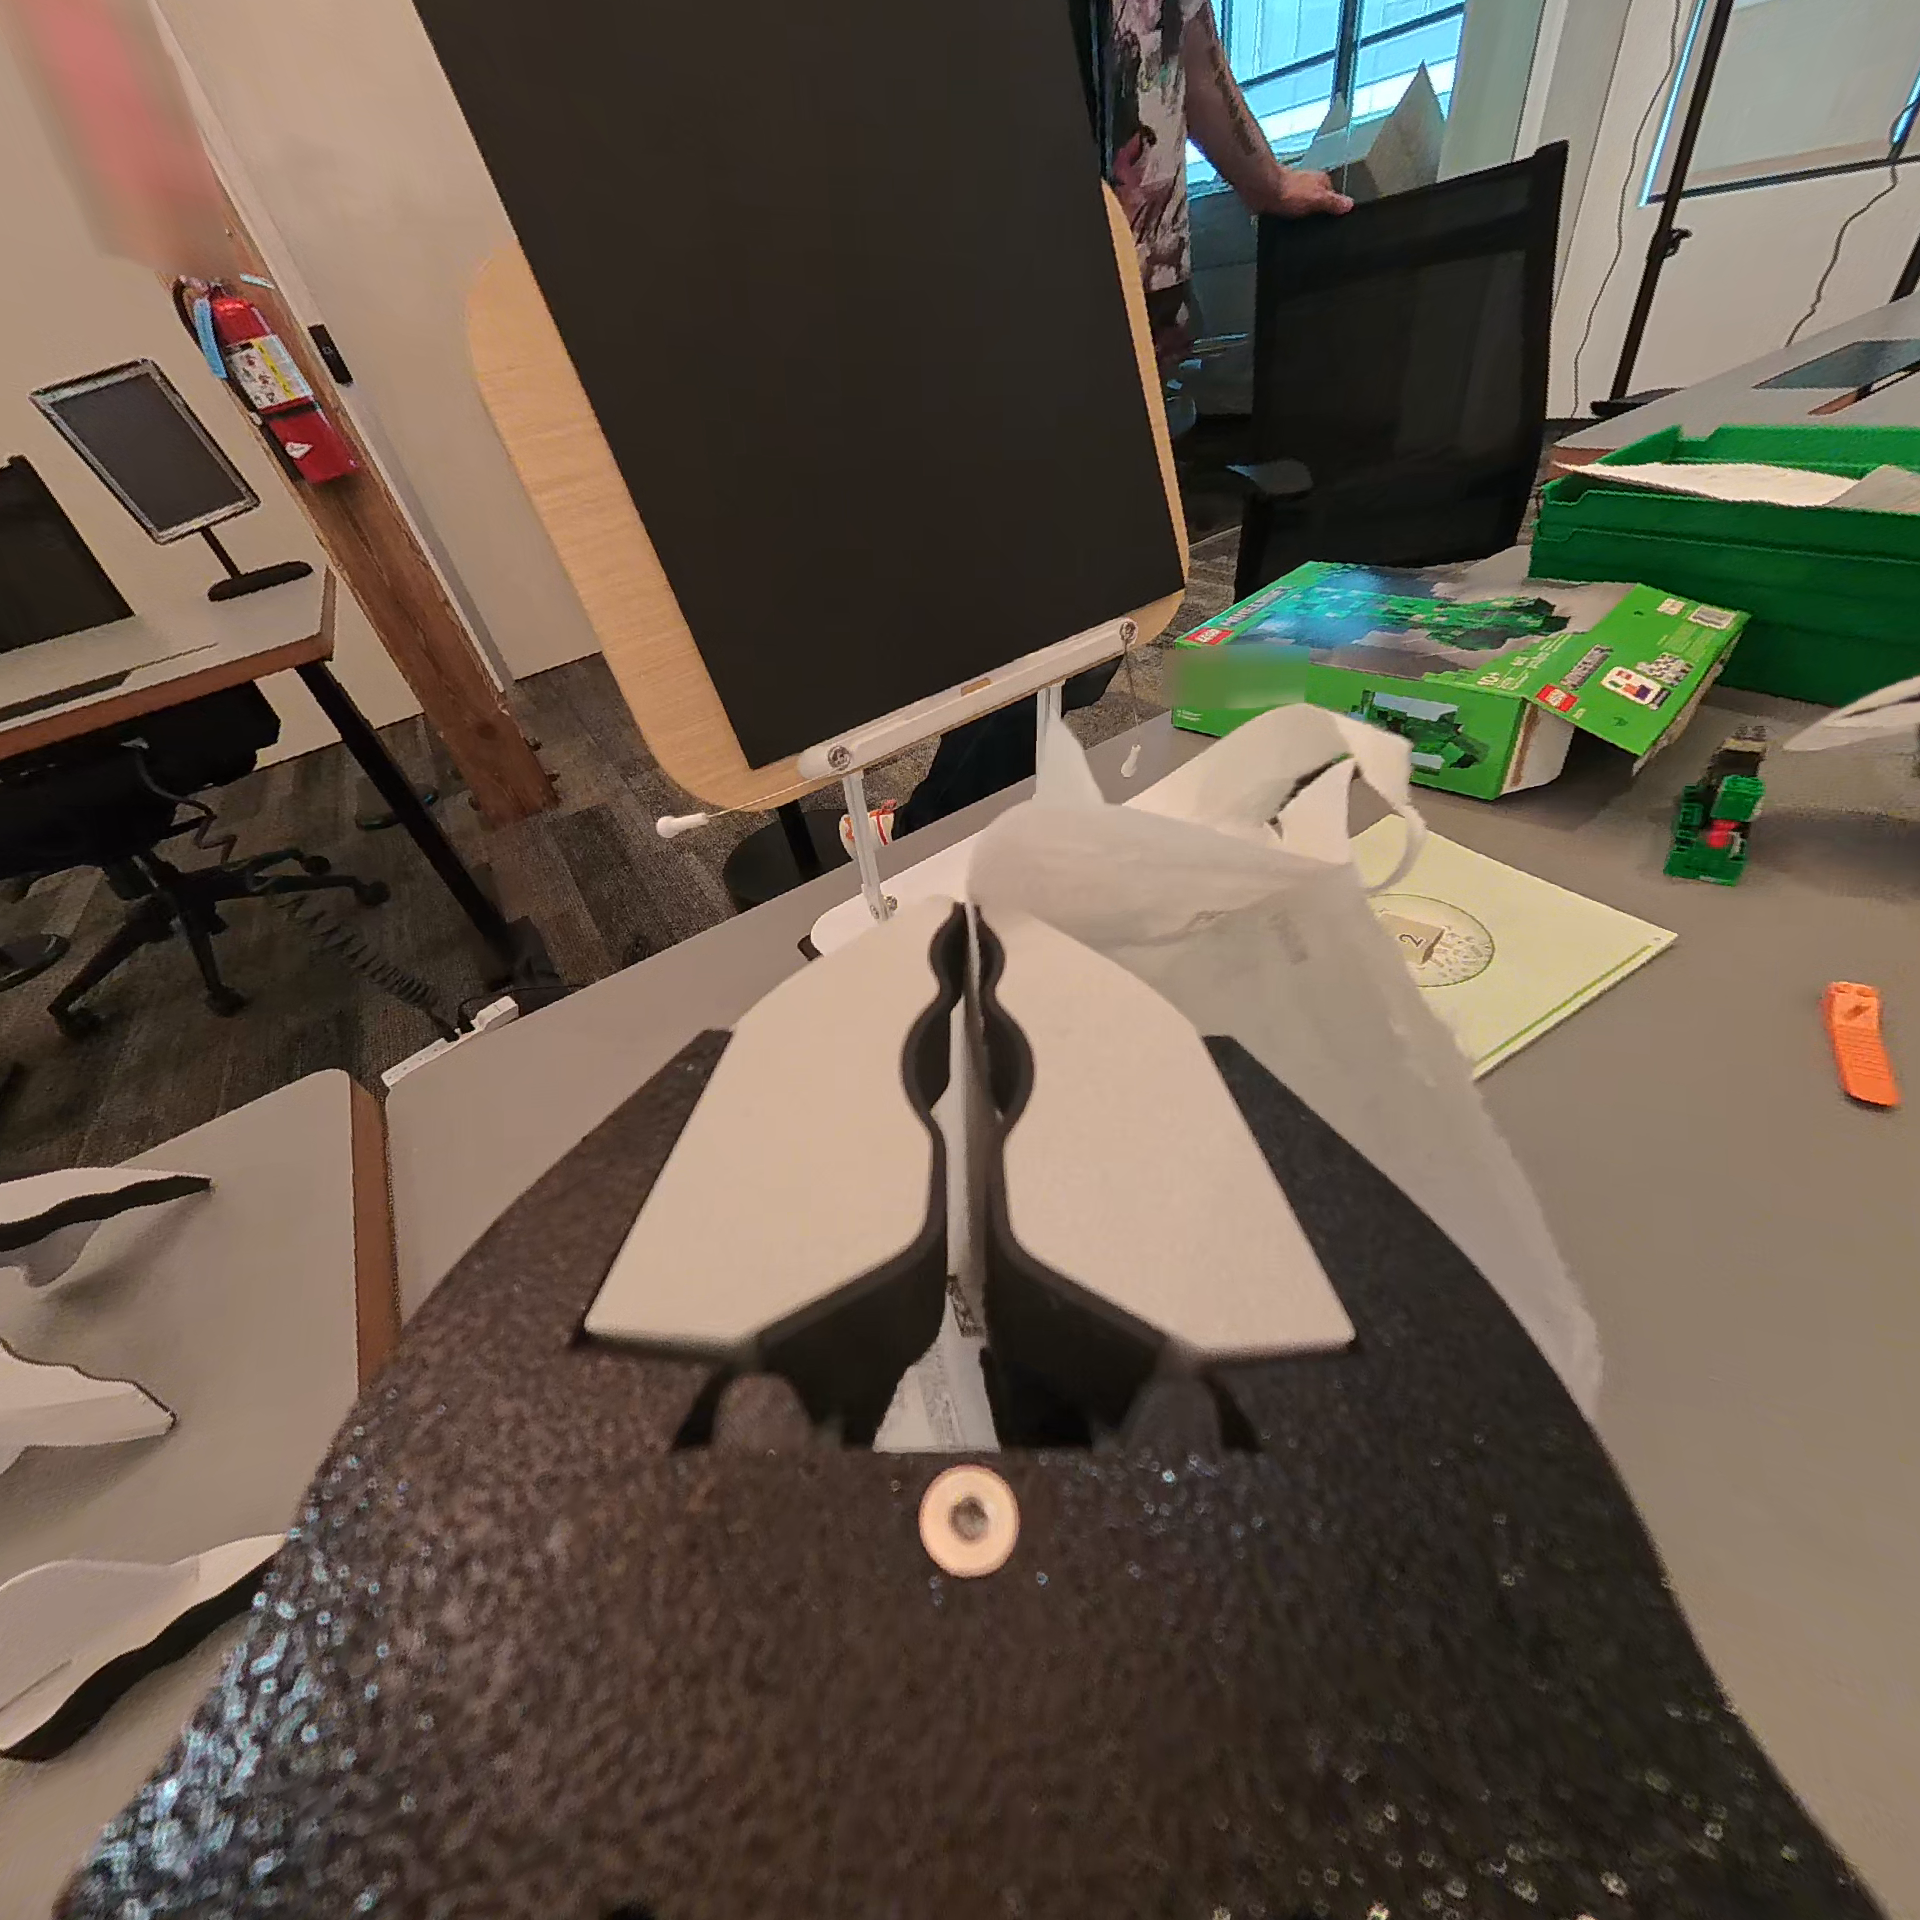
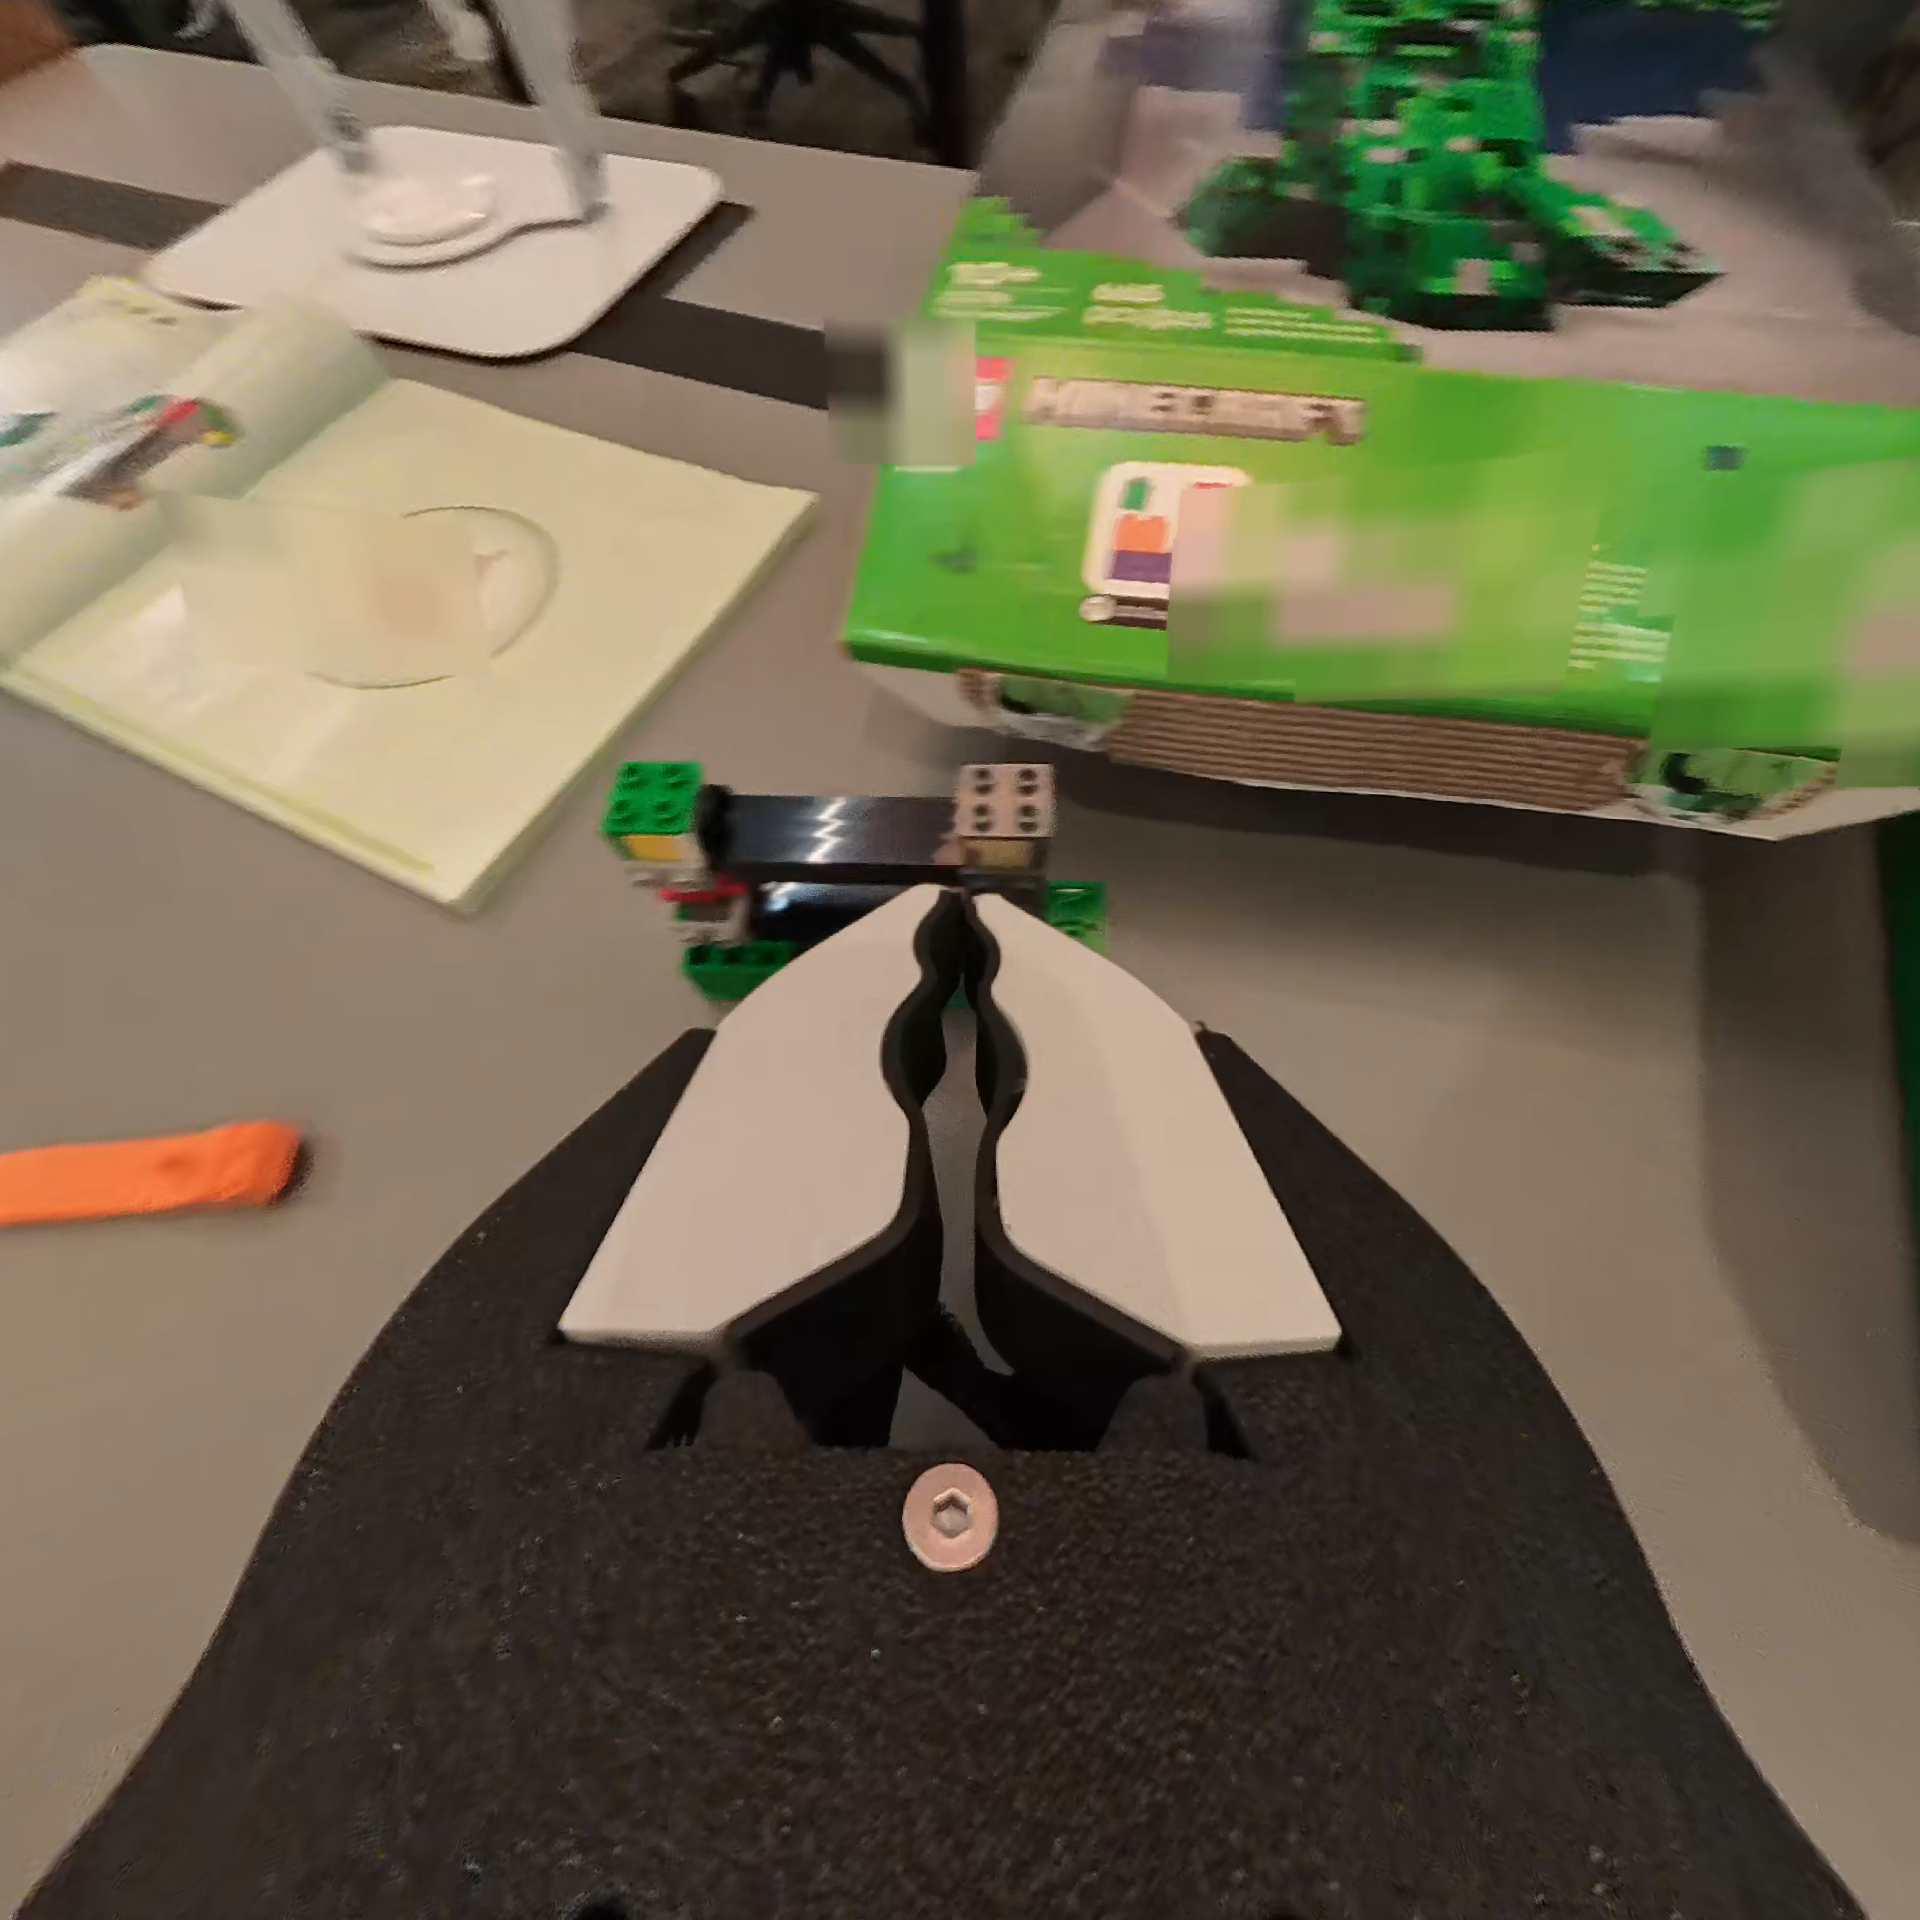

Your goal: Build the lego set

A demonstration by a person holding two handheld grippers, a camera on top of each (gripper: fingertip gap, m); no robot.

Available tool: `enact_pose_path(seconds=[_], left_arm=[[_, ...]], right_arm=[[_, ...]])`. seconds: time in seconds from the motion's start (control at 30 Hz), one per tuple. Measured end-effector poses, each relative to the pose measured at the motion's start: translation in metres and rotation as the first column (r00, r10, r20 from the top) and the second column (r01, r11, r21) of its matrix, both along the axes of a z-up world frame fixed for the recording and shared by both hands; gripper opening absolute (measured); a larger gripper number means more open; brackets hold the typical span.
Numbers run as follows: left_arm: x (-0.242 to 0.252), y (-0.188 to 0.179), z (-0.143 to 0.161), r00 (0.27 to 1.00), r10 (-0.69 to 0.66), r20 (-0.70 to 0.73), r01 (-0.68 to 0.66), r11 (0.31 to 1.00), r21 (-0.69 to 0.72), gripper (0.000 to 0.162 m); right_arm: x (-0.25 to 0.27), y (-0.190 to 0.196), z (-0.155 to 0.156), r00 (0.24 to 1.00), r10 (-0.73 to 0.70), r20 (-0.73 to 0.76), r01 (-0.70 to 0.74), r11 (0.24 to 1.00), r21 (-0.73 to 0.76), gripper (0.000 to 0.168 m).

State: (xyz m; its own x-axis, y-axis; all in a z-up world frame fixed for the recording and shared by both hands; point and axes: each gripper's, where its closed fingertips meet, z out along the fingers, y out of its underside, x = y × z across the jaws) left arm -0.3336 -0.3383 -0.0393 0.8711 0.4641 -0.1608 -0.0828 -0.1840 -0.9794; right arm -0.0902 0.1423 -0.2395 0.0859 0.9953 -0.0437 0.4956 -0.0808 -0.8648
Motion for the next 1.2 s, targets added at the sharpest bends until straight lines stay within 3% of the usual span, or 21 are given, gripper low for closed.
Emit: enact_pose_path(seconds=[0.1, 0.23, 0.33, 0.47, 0.73, 0.97, 1.13, 1.2], left_arm=[[0.001, 0.000, 0.001, 1.000, -0.004, 0.001, 0.004, 1.000, 0.003, 0.000], [0.003, 0.000, 0.003, 1.000, -0.011, -0.007, 0.011, 1.000, 0.010, 0.000], [0.005, 0.000, 0.004, 1.000, -0.021, -0.006, 0.021, 1.000, 0.014, 0.000], [0.008, 0.002, 0.005, 1.000, -0.028, -0.013, 0.029, 1.000, 0.013, 0.000], [0.010, 0.003, 0.006, 0.999, -0.039, -0.014, 0.039, 0.999, 0.013, 0.000], [0.012, 0.003, 0.007, 0.999, -0.048, -0.016, 0.049, 0.999, 0.017, 0.000], [0.013, 0.003, 0.008, 0.998, -0.052, -0.018, 0.052, 0.998, 0.022, 0.000], [0.013, 0.003, 0.009, 0.998, -0.054, -0.017, 0.054, 0.998, 0.024, 0.000]], right_arm=[[0.007, -0.027, -0.002, 0.992, 0.119, 0.035, -0.119, 0.993, -0.005, 0.000], [0.005, 0.007, 0.015, 0.996, -0.079, -0.027, 0.081, 0.995, 0.060, 0.000], [-0.005, 0.028, 0.010, 0.997, -0.070, 0.045, 0.066, 0.994, 0.089, 0.000], [-0.012, 0.039, -0.001, 0.982, 0.044, 0.185, -0.054, 0.997, 0.055, 0.000], [-0.013, 0.022, 0.002, 0.952, 0.259, 0.161, -0.259, 0.966, -0.024, 0.000], [0.007, -0.021, 0.003, 0.898, 0.401, 0.182, -0.400, 0.916, -0.044, 0.000], [0.007, 0.002, 0.013, 0.988, 0.075, 0.134, -0.101, 0.976, 0.192, 0.000], [0.005, -0.002, 0.005, 0.987, 0.058, 0.147, -0.095, 0.961, 0.260, 0.000]])
